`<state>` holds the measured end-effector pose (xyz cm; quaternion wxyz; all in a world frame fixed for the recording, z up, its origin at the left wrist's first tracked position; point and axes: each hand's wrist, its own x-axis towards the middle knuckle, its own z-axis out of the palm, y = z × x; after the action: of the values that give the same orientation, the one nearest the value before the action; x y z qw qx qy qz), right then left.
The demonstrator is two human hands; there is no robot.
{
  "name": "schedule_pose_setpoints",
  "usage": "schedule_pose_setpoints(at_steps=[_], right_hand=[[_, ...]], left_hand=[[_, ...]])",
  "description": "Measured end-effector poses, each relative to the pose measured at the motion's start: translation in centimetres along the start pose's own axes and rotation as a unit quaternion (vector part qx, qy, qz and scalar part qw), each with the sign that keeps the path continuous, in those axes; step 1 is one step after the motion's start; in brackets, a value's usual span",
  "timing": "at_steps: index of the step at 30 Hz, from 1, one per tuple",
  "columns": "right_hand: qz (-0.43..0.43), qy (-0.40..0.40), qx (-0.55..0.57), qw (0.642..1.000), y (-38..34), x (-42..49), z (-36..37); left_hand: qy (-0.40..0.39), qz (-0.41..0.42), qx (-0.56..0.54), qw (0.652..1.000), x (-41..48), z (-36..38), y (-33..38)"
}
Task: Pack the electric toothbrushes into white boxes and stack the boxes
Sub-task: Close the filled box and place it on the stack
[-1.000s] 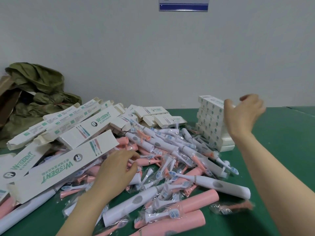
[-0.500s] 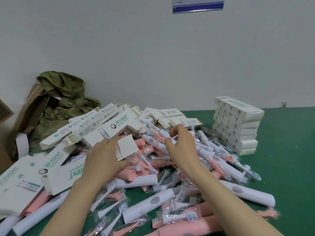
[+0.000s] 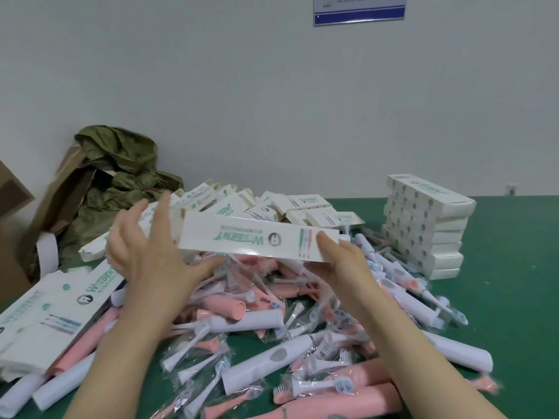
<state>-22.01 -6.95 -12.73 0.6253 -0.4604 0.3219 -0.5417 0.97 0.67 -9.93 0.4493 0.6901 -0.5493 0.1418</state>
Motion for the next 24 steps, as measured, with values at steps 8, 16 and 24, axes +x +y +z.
schedule_pose_setpoints(at_steps=[8, 16, 24], right_hand=[[0.041, 0.003, 0.038, 0.998, 0.8, 0.2, -0.5], [0.079, -0.153, 0.001, 0.985, -0.8, -0.9, -0.3], [0.088, -0.218, -0.188, 0.954, 0.3, -1.5, 1.5]], left_hand=[[-0.109, -0.071, -0.465, 0.876, -0.4, 1.6, -0.8], [-0.022, -0.166, -0.683, 0.711, 1.2, 1.8, 1.5], [-0.148, -0.192, -0.473, 0.847, -0.7, 5.5, 5.6]])
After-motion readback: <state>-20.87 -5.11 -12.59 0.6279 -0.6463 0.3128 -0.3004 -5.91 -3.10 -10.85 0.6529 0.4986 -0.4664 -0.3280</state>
